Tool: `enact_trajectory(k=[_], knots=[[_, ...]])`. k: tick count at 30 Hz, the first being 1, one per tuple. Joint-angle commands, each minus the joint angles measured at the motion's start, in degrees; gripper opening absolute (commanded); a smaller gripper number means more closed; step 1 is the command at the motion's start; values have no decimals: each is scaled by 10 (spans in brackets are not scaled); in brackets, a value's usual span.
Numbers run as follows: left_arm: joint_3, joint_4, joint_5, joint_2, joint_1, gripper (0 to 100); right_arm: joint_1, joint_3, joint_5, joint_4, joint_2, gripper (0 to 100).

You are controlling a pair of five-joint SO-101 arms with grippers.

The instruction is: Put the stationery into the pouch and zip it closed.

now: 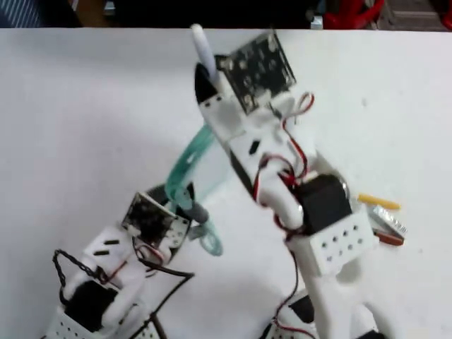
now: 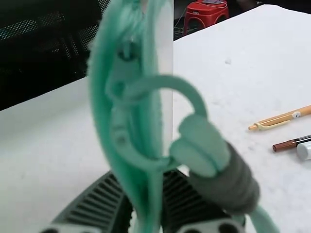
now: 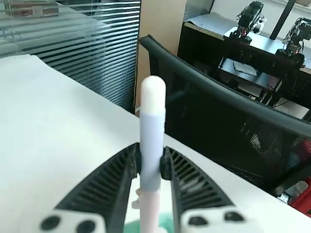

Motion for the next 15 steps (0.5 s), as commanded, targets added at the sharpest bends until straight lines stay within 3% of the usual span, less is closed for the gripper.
enact_trajectory(k=[1, 5, 8, 13, 15], knots=[[-8, -3, -3, -7, -4, 42, -5, 45, -4, -19, -59, 18], [-8, 2, 57, -7, -7, 133, -4, 71, -4, -16, -69, 18], [-8, 1, 61, -7, -27, 131, 14, 72, -4, 3, -70, 38], [-7, -1, 61, -7, -32, 110, 45, 44, -4, 46, -69, 241], [-6, -2, 61, -7, -32, 96, 51, 33, -1, 64, -70, 274]])
